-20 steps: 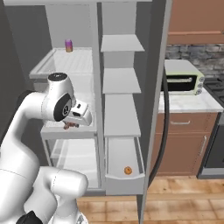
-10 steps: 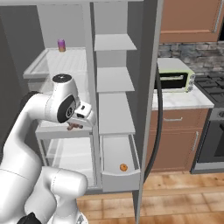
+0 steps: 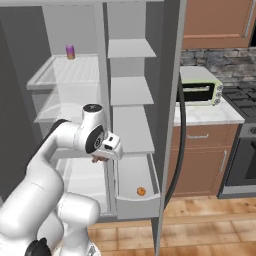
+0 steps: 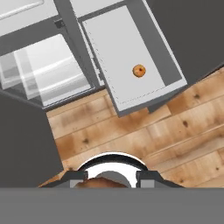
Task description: Take the tangerine and mushroom from the fridge shelf and place them in the freezer drawer to begin freezing them.
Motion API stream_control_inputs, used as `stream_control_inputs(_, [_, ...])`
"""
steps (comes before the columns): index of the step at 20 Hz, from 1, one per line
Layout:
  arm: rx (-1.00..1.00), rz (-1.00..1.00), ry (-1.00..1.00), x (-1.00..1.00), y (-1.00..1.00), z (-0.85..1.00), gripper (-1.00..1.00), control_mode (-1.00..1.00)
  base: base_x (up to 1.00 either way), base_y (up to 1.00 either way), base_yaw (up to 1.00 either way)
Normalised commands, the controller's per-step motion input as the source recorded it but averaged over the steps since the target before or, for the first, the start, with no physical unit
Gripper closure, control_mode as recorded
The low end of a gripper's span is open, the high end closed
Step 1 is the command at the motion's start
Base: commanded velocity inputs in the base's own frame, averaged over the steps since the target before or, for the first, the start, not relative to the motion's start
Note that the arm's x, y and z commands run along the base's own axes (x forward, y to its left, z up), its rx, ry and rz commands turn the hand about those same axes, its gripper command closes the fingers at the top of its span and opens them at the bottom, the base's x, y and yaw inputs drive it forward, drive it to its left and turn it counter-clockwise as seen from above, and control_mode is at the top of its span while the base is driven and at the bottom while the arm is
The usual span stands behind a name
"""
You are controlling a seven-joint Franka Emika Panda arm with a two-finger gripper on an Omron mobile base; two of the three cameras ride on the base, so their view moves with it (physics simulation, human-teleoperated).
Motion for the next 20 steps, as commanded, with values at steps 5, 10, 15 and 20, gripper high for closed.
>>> stream_control_inputs(5, [0.00, -0.06, 0.11, 0.51, -0.18, -0.83, 1.00, -1.00, 0.00, 0.00, 0.00])
stream_control_inputs(10, [0.00, -0.03, 0.01, 0.44, -0.36, -0.46, 1.00, -1.00, 0.00, 0.00, 0.00])
stream_control_inputs(15, [-0.01, -0.03, 0.00, 0.31, -0.40, -0.27, 1.00, -1.00, 0.00, 0.00, 0.00])
stream_control_inputs(20, [0.00, -0.03, 0.00, 0.19, 0.00, -0.31, 1.00, -1.00, 0.00, 0.00, 0.00])
